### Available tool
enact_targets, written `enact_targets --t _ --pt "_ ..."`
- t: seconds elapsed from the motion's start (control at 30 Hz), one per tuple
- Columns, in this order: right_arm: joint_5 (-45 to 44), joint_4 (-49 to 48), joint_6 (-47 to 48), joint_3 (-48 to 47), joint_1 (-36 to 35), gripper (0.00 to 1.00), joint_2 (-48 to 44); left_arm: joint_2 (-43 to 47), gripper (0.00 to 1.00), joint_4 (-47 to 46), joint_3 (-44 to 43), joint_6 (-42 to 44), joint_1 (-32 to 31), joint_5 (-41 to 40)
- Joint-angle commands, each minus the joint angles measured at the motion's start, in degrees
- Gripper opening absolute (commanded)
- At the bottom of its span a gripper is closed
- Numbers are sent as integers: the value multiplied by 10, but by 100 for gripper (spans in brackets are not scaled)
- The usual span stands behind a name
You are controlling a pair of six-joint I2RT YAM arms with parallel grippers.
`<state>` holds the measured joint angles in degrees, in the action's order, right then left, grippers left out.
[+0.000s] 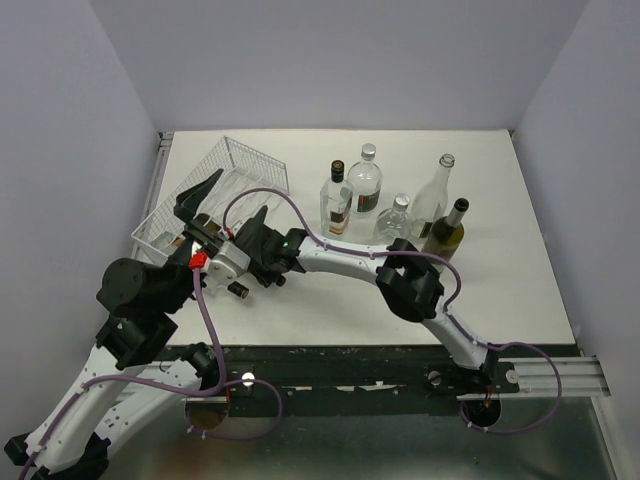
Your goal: Put the wine bottle on the wine rack
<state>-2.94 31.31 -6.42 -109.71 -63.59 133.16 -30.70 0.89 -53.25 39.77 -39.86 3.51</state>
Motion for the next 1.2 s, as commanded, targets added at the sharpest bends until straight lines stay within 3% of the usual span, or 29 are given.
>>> enact_targets --t 0.0,0.37,0.63,0.77,1.03,1.17 --pt "-29 -100 16 -86 -5 0 13 10 99 39 -26 -16 1 -7" --pt "-59 -63 35 -167 -5 1 75 25 99 57 -20 -15 2 -25" --pt "-95 -57 48 -202 -5 7 109 37 99 81 -18 -20 2 -30" --pt "-100 -51 44 -216 -5 14 124 42 99 86 -12 -25 2 -31" --pt "-130 -24 55 -257 -6 38 158 49 99 110 -4 -33 2 -30" --pt "-137 -20 54 -270 -8 45 171 51 99 117 3 -34 2 -31"
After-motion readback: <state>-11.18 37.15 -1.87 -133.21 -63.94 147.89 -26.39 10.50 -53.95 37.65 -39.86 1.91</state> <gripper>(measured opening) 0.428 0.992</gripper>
